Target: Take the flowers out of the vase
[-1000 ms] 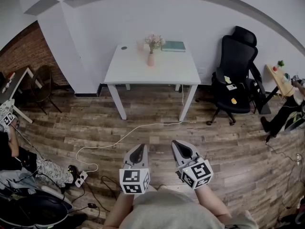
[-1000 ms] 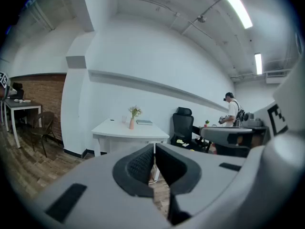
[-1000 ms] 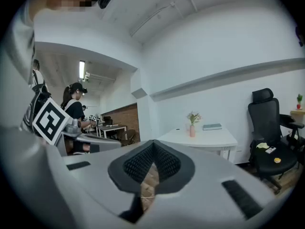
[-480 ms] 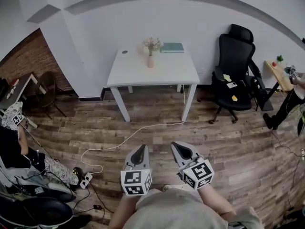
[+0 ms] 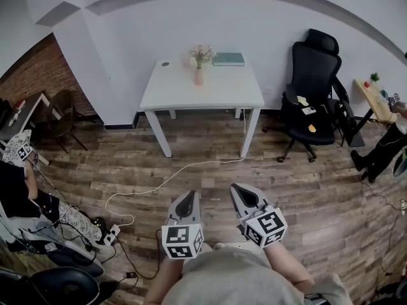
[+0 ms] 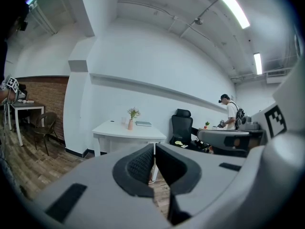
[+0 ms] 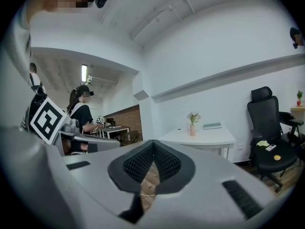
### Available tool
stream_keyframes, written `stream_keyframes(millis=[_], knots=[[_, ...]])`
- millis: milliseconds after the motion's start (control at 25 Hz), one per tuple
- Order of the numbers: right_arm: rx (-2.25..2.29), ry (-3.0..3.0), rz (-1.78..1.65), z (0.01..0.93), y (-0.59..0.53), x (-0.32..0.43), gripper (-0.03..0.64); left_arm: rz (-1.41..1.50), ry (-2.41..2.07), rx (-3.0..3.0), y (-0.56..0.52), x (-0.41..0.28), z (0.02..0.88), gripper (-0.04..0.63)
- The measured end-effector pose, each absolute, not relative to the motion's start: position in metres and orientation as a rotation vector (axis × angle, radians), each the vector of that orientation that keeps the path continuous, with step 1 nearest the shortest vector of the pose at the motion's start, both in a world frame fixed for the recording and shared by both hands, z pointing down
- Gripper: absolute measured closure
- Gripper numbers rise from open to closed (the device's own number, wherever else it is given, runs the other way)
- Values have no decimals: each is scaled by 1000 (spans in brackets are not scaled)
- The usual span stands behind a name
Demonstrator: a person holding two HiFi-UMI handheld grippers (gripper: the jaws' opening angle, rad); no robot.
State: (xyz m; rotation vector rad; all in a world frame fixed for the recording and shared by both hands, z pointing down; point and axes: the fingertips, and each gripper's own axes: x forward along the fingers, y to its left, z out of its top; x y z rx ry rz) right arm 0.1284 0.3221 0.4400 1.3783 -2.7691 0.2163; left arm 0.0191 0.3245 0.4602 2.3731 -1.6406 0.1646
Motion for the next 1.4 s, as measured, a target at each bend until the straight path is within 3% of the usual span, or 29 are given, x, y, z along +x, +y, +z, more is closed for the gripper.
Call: stream_keyframes(millis=[680,1400], knots=[[1345,-2762,242,456,294,136,583,157,-1662,2320,301,22,474,583],[1329,-2763,233,458,150,116,489,151,-1681,2308,158,-3,479,583]])
